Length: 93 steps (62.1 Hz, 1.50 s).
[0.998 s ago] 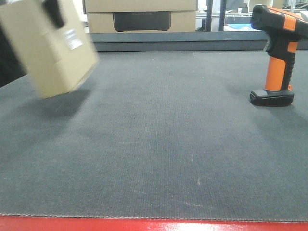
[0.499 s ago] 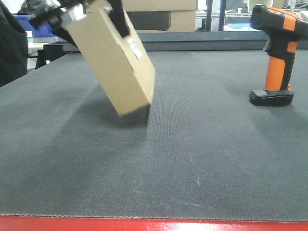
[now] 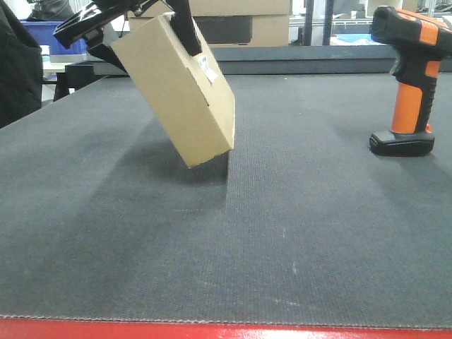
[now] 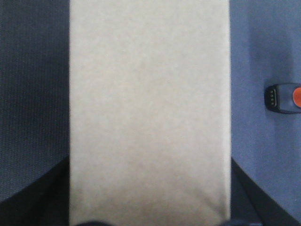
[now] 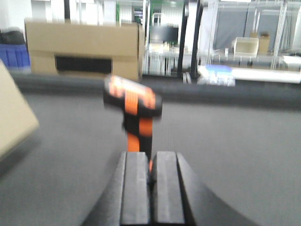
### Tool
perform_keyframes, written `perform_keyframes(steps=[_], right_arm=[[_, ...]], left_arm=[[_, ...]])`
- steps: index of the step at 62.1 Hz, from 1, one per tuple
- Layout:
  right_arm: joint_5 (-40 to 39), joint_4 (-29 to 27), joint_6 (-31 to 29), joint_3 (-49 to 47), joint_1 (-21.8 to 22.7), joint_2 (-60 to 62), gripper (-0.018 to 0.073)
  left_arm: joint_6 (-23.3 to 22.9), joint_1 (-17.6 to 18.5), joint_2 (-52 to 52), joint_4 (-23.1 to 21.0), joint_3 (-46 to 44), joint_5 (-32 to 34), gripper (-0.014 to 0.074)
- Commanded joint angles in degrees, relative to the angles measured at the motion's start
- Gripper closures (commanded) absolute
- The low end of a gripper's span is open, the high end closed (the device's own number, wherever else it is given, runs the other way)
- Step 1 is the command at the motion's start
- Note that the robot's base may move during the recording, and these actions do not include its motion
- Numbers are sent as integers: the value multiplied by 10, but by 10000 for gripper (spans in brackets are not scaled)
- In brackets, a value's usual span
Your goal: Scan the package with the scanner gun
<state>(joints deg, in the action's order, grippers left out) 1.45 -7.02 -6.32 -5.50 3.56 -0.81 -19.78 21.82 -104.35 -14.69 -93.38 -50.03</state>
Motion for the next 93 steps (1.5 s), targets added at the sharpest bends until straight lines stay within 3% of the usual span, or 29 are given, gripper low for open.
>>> perform_keyframes(steps=[1, 16, 42, 49, 61, 93], right_arm=[[-4, 3, -2, -51, 2, -34, 728], [11, 3, -2, -141, 2, -208, 728], [-88, 3, -2, -151, 2, -412, 728], [-157, -10, 9, -151, 2, -455, 728], [-257, -16, 104, -151, 2, -547, 728], [-548, -16, 114, -151, -54, -791, 717]], left_arm=[[-4, 3, 6, -9, -1, 16, 708], [-4, 3, 6, -9, -1, 16, 708], [-4, 3, 6, -9, -1, 15, 708], [-4, 5, 6, -9, -1, 15, 708], [-4, 9, 6, -9, -1, 15, 708], [-4, 9, 6, -9, -1, 14, 708]])
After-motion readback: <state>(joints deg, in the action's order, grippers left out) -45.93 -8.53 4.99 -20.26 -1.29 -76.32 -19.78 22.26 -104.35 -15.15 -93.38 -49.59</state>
